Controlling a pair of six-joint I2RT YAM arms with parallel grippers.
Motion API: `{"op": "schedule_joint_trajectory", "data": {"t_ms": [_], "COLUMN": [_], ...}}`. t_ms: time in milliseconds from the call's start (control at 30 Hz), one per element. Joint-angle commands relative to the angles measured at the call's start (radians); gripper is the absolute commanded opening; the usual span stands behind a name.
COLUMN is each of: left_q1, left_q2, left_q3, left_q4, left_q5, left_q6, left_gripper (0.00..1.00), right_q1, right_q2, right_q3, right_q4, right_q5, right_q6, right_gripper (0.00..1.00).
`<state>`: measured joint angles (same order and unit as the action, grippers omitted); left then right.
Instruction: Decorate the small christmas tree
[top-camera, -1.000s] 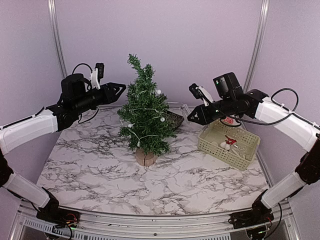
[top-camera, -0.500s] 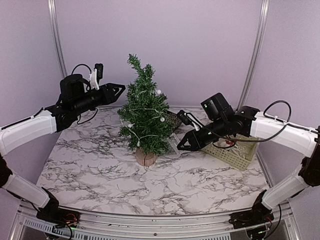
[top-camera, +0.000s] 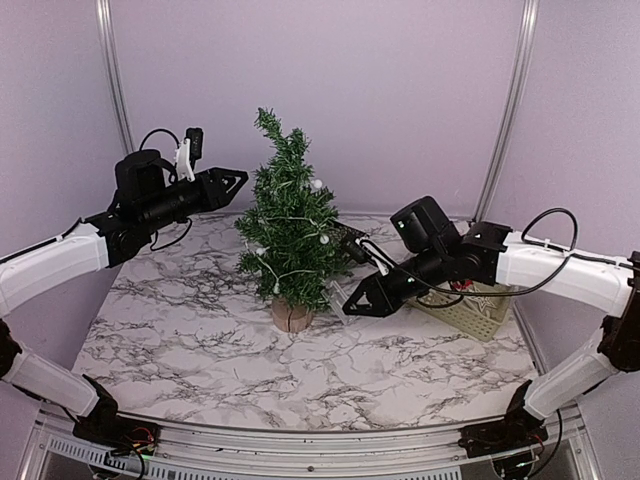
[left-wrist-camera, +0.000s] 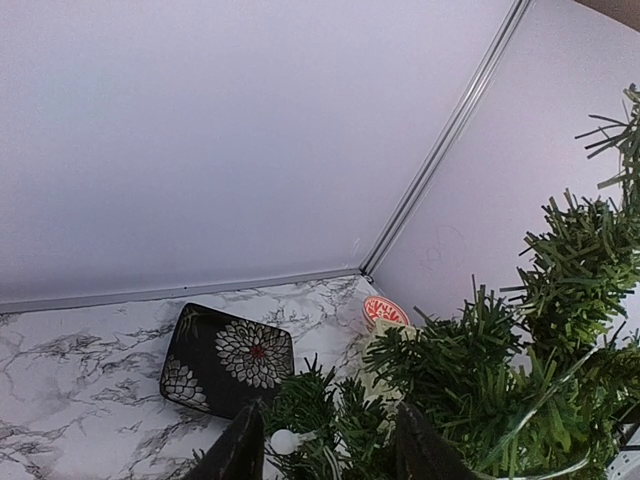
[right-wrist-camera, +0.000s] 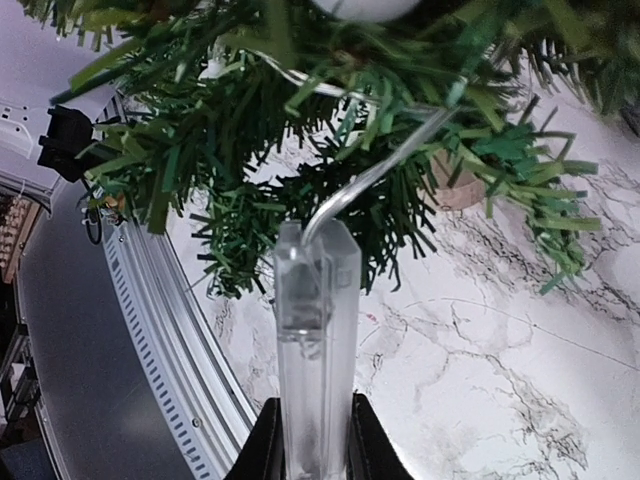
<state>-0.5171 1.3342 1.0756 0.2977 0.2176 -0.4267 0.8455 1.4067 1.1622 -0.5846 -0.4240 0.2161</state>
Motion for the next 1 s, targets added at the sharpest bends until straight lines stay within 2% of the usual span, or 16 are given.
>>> {"op": "schedule_joint_trajectory", "data": {"t_ms": [0, 267, 767, 867, 967], "left_q1": [0.002, 0.002, 0.002, 0.002, 0.002], "left_q2": [-0.031, -0.041, -0.038, -0.04, -0.043], "left_q3": [-0.012, -0.009, -0.013, -0.02, -0.025], "left_q4": [-0.014, -0.024, -0.027, -0.028, -0.028], "left_q5": [0.0, -0.004, -0.019, -0.021, -0.036], "left_q6": [0.008, 0.022, 0.033, 0.033, 0.032], "left_gripper": [0.45, 0.45, 0.45, 0.45, 0.46], "right_q1": [0.004, -0.018, 0.028, 0.033, 0.032], "right_q2": [0.03, 0.023, 0.122, 0.127, 0.112], "right_q3": [0.033, 0.034, 0.04, 0.024, 0.016], "right_q4": [0.0, -0.025, 0.136, 0.135, 0.121], "right_q5": [0.081, 0.243, 0.2, 0.205, 0.22], "right_q6": [-0.028, -0.006, -0.067, -0.079, -0.086], "right_gripper": [0.0, 0.0, 0.05, 0.09, 0.27]}}
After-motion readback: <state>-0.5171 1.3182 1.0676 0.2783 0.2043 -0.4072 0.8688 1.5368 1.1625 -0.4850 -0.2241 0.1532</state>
